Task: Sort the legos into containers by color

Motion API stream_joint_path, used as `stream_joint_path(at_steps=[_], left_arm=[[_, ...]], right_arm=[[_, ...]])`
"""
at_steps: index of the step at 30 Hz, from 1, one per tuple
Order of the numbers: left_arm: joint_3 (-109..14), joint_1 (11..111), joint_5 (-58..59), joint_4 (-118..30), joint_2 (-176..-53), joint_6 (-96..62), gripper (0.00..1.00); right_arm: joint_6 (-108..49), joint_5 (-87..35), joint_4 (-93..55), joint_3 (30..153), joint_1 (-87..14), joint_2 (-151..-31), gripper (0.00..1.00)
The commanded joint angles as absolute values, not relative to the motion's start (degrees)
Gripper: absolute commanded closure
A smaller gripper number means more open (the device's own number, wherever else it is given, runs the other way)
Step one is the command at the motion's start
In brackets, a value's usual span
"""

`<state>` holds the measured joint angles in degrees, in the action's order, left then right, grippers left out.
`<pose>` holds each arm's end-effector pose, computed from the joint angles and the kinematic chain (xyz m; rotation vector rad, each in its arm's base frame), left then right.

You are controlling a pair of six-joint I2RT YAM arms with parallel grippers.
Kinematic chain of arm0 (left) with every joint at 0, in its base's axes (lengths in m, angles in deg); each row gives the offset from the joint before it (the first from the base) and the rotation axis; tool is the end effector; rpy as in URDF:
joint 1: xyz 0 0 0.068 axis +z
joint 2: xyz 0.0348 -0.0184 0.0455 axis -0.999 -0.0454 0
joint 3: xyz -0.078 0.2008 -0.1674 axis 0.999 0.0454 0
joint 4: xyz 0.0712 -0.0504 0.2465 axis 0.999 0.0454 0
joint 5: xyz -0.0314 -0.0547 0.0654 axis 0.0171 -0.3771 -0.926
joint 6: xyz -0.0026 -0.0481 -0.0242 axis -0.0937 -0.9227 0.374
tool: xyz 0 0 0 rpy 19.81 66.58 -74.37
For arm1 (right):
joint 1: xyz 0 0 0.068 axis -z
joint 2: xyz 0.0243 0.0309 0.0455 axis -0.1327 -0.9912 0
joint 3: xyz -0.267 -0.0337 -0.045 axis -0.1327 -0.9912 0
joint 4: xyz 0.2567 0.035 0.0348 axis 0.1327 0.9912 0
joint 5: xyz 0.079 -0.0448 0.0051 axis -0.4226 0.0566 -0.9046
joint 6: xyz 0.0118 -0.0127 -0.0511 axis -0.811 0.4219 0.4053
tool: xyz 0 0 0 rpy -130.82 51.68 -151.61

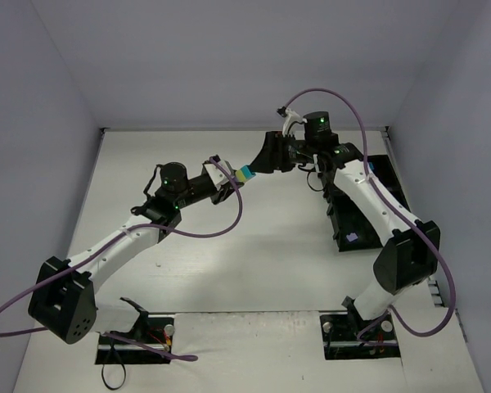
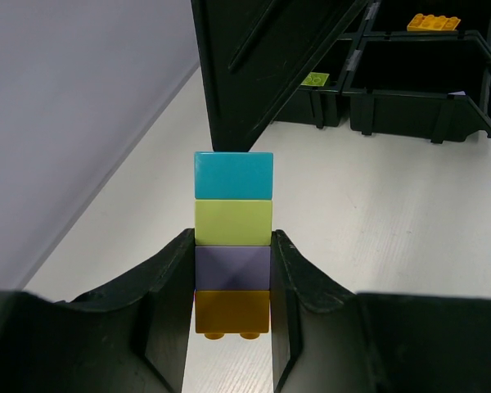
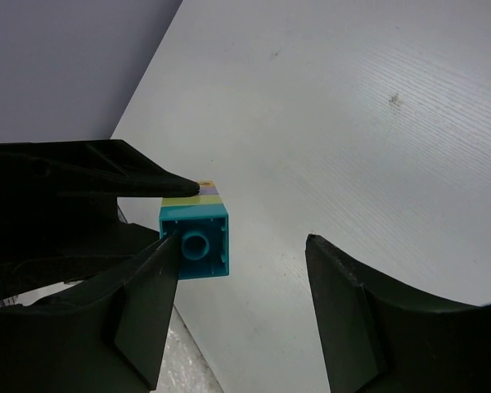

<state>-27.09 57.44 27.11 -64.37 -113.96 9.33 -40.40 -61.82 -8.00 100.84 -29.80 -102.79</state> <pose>0.2517 -0.1684 0.3274 1.0312 1.2467 -0.6873 0.3415 0.1657 0.3707 -0.6173 1.8904 1.1862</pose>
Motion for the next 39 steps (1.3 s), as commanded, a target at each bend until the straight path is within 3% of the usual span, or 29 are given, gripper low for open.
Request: stream_joint_path(at_steps=[1,9,18,24,34,39], left_arm=[[-27.5,57.2,28.3,-69.8,-113.0,9.1,1.00],[-27.1,57.3,28.0,-70.3,-113.0,8.9,1.00],[-26.8,57.3,28.2,-70.5,-113.0,8.7,1.00],[-27.1,57.3,28.4,-71.0,-113.1,8.5,1.00],[-27.2,57.3,28.9,-71.1,-113.0,8.2,1.00],[-27.4,57.3,29.4,-71.2,-112.9,8.1,1.00]], right_arm=[[-39.1,-61.1,-10.4,101.4,-28.5,-98.8,0.42],[-38.3,-60.1,-10.3,100.1,-27.1,-97.9,0.43],[-35.7,-69.8,-10.6,100.0,-28.1,-98.2,0.32],[-35.2,-72.8,-10.9,99.9,-29.1,-99.3,0.32],[-34.6,-72.4,-11.1,100.3,-30.9,-102.0,0.37],[-34.6,-70.8,-11.2,100.2,-31.0,-102.5,0.46]])
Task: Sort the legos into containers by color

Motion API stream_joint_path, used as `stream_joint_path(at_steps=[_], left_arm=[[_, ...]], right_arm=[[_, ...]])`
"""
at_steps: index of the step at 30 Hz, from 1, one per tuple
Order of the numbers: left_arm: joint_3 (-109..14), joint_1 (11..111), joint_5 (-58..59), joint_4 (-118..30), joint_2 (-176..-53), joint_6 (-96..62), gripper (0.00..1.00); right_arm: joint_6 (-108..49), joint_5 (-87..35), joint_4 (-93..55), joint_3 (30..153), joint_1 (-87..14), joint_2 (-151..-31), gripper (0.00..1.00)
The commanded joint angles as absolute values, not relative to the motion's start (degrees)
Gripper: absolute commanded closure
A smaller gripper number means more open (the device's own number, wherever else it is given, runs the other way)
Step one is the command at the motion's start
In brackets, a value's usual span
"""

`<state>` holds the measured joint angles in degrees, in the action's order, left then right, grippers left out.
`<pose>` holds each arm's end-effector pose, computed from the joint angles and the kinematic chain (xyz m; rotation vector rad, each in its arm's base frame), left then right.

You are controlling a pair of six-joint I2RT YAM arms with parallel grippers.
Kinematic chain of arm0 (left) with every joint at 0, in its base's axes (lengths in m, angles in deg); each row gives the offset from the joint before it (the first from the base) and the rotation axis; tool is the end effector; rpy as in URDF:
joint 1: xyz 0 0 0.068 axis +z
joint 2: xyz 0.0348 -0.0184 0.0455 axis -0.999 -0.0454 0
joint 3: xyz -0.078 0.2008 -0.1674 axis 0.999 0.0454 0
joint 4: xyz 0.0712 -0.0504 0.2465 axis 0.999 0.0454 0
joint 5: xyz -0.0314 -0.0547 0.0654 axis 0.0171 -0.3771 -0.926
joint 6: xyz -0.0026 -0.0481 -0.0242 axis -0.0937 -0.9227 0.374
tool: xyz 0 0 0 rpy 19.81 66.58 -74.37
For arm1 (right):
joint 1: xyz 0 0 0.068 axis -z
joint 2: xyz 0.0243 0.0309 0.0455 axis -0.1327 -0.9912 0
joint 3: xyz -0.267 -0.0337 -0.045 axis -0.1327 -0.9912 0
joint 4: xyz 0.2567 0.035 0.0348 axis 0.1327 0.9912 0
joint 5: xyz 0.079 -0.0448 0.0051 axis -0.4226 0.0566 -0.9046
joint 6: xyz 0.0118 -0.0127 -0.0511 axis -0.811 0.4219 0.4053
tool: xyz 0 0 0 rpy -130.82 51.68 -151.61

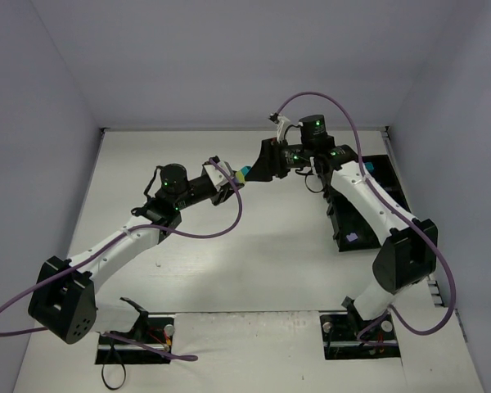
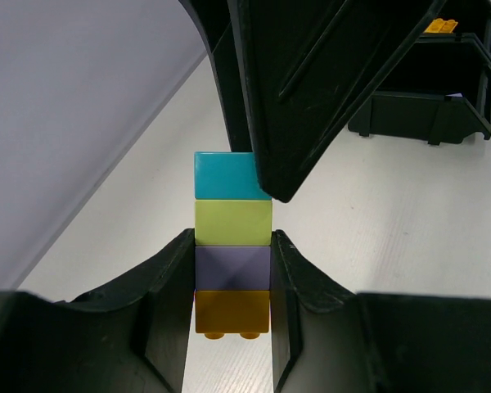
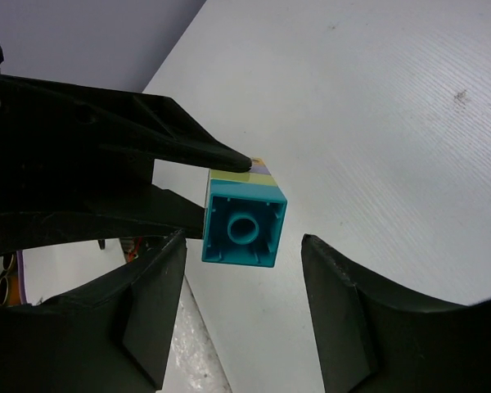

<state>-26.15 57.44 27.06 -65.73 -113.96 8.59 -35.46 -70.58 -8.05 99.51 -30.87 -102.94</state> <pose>0.2511 -0.1680 0.3240 1.0219 1.2475 -0.6948 0.3338 0.1740 0.3632 -0.8127 1.8241 1.2916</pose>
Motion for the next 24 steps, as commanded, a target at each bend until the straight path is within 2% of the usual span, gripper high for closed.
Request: stream_joint_path(at_steps=[1,4,10,11,13,24], left_arm=[[-27.4,57.3,29.4,-71.2,-113.1,8.0,1.00],[-27.3,57.2,29.6,-71.2,-113.3,7.8,1.00],[-26.9,57.3,29.7,-71.5,-113.7,7.5,1.00],[-26.8,57.3,29.6,-71.4,-113.8,7.6,1.00],[-26.3,57.3,28.9,-71.3,-113.9,7.9,1.00],[-22.8,57.3,26.1,-70.9,-115.4,8.6,1.00]], right_arm=[[-34.5,-70.6,-11.3,100.2,-31.0,-102.5,0.47],[-34.5,-69.4,-11.4,100.3,-31.0,-102.5,0.55],[-34.5,-68.8,-11.6,100.7,-31.0,-102.2,0.87],[-34.6,-68.8,-11.7,100.7,-31.0,-102.2,0.94],[-34.5,-67.7,-11.6,100.6,-30.8,-101.7,1.00],[-35.2,-67.8,-11.3,98.7,-26.4,-98.3,1.00]])
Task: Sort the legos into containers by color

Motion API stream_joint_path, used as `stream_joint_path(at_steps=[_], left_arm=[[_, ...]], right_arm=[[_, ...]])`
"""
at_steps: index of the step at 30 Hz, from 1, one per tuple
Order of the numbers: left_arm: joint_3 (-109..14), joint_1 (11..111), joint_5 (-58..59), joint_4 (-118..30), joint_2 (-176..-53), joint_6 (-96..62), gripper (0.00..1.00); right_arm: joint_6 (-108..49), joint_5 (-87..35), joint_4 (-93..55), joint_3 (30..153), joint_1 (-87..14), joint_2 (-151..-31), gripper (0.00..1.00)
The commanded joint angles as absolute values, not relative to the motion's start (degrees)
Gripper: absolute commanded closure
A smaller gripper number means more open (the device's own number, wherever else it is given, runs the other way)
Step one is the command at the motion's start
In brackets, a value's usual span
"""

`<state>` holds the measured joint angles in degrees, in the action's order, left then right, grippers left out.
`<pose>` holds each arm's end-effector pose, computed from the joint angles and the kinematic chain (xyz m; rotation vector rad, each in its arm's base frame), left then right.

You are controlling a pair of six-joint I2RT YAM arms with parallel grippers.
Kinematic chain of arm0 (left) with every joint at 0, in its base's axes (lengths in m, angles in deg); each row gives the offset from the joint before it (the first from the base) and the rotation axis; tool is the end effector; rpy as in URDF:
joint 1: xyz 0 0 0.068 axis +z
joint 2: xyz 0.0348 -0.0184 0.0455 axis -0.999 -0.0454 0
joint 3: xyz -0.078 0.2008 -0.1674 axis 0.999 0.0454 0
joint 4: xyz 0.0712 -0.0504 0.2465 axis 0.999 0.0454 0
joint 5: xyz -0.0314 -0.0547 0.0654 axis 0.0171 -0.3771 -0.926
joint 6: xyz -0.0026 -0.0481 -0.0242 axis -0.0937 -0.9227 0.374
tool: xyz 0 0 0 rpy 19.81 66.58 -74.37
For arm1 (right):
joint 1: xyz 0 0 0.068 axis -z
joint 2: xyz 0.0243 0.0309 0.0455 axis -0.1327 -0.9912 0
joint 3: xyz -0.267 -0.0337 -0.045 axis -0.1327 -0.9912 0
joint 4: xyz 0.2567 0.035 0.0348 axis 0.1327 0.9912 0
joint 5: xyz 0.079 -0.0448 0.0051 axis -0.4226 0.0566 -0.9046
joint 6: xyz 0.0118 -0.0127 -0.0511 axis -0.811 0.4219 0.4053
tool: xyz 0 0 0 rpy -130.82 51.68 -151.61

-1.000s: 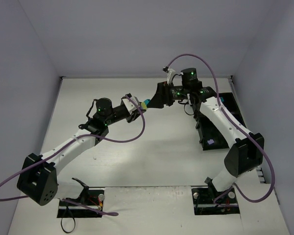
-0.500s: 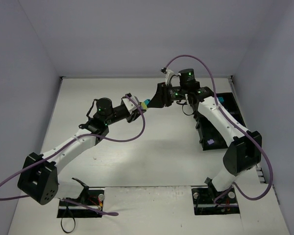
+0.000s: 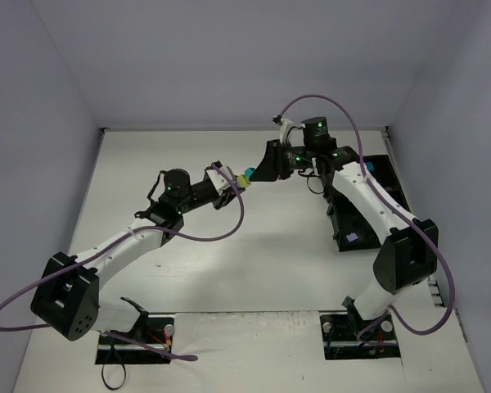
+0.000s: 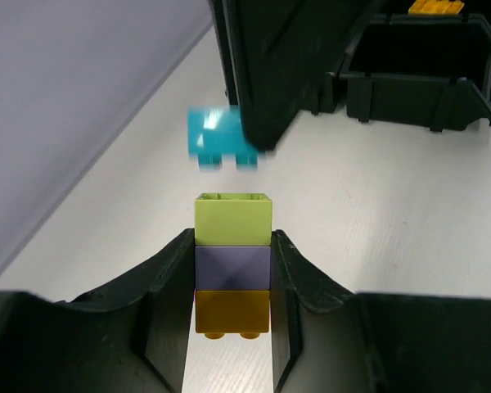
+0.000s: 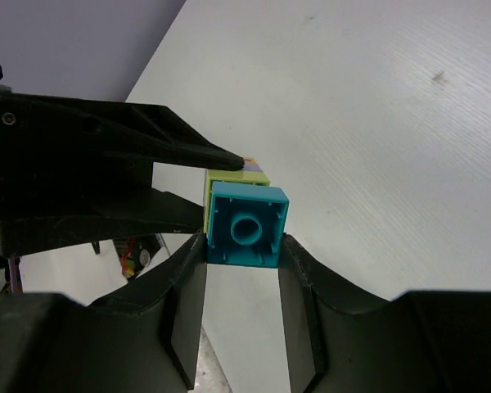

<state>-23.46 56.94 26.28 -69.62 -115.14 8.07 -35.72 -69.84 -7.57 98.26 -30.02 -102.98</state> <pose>0.2515 -0.1709 0.3088 1.0133 1.2546 -0.6980 0.3363 0.1687 0.3547 -0.7768 1.8654 1.2805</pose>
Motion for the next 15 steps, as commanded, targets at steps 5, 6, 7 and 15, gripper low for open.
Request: stream_joint_path(at_steps=[5,6,7,15], left_arm=[[-22.4,57.3,25.3,-71.5,-115.7,8.4,1.00],[-22.4,57.3,25.2,-71.4,-115.6,8.4,1.00],[-22.3,57.3,25.1,-71.4,-115.5,8.3,1.00],[-22.0,57.3,24.2,-70.9,-112.2,6.4,1.00]], right_arm=[[-35.3,-67.2,-11.1,96.9,-21.3,-96.7,1.00],[-35.5,-65.7,-11.1,96.5,-20.1,-96.5,1.00],[-35.6,-63.9,-11.0,96.3,-18.9,-96.0,1.00],[-39.8,-26.1,-5.3,95.4,-3.1,-96.5,1.00]])
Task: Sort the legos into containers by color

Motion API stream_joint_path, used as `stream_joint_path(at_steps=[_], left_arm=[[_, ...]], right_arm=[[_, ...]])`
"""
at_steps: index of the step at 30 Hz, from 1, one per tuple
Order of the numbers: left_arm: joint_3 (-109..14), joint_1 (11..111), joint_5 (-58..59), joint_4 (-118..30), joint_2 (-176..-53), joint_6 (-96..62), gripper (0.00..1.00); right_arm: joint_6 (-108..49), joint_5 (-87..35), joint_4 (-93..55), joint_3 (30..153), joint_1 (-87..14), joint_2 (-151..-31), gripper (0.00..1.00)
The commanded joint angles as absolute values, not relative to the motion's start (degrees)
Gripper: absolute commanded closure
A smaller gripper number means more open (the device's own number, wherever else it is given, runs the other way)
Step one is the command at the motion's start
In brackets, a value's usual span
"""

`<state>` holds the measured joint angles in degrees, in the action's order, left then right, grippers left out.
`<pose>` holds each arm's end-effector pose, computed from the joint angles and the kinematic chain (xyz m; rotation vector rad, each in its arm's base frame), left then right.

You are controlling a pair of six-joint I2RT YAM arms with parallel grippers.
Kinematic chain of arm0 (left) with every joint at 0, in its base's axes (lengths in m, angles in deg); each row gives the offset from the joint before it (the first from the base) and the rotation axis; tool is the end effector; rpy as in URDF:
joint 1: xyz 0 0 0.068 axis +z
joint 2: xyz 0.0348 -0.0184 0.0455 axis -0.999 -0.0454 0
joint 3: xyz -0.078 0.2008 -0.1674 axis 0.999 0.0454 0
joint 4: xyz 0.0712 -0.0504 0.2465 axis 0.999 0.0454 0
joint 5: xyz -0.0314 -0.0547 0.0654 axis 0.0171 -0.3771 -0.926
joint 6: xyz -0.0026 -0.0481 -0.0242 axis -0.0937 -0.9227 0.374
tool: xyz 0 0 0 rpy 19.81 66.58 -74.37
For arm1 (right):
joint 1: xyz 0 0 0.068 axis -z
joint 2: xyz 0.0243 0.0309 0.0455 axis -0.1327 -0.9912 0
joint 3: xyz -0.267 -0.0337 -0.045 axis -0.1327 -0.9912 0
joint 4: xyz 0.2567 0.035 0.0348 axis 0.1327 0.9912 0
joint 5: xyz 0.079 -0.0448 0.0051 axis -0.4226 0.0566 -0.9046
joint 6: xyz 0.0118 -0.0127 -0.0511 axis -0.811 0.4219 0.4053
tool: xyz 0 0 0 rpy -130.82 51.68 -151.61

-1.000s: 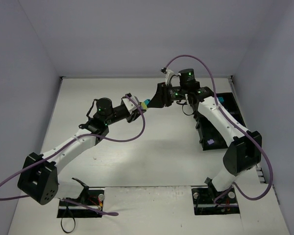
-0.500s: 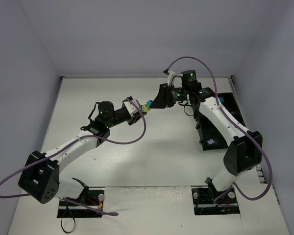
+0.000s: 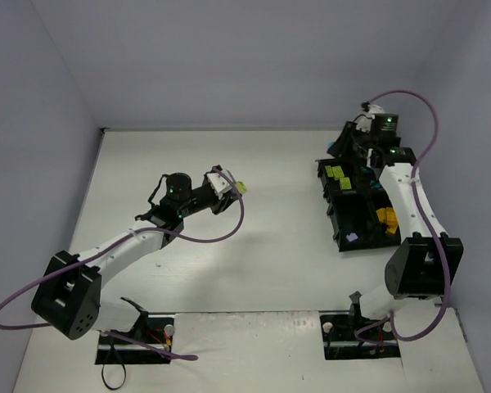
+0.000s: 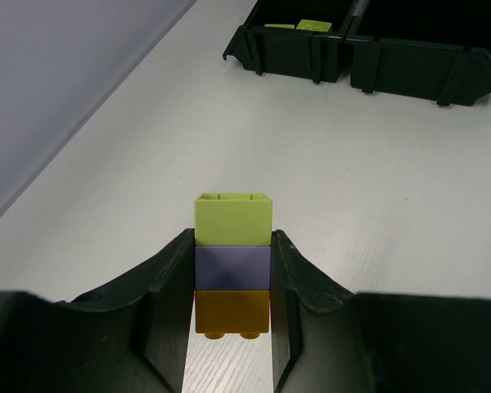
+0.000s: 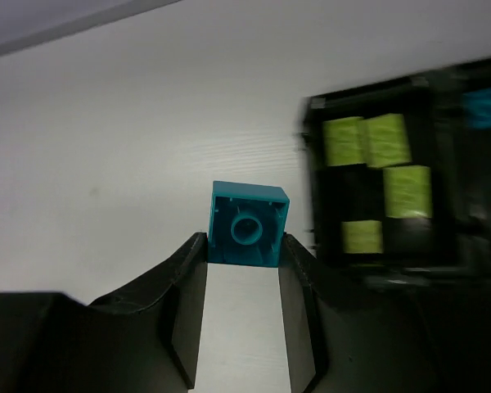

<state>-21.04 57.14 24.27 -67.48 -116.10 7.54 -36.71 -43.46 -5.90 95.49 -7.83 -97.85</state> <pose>0.2531 -0.1693 0.2855 1.0014 1.3710 -0.6941 0.3606 0.0165 0.3626 -0.0583 1.9567 0.5962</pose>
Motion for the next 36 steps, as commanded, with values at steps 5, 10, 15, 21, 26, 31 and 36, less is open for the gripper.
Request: stream_joint_path(at_steps=[5,10,15,21,26,31,36], left_arm=[[-21.5,57.3,23.7,-68.2,-108.8,6.1,1.00],[-19.5,57.3,24.1,-67.5,-106.1,6.1,1.00],[-18.3,57.2,24.6,-67.7,-104.5,5.7,1.00],[-18.9,57.2,25.2,-68.1,-104.7,5.9,1.00],[-20.6,57.3,25.3,-68.8,-106.4,6.5,1.00],[-22.9,57.0,26.0,-70.9,-109.5,6.9,1.00],[-25.4,56.0,26.8,-71.9,-111.9,7.7,1.00]], right_arm=[[-42.7,-12.7,-4.5,96.8,2.4,-100.6,1.00],[-41.9,-11.4,-4.5,102.8,5.3,-110.4,0.95],[-41.5,-11.7,-4.5,106.3,6.3,-116.9,0.69],[-40.6,-15.4,-4.0,107.3,6.1,-117.9,0.43],[-39.0,-24.3,-3.9,105.7,4.4,-110.7,0.41],[-38.6,-44.0,-5.1,102.7,0.4,-102.1,0.42],[-37.9,-57.6,-5.8,100.4,-7.3,-97.7,0.42]])
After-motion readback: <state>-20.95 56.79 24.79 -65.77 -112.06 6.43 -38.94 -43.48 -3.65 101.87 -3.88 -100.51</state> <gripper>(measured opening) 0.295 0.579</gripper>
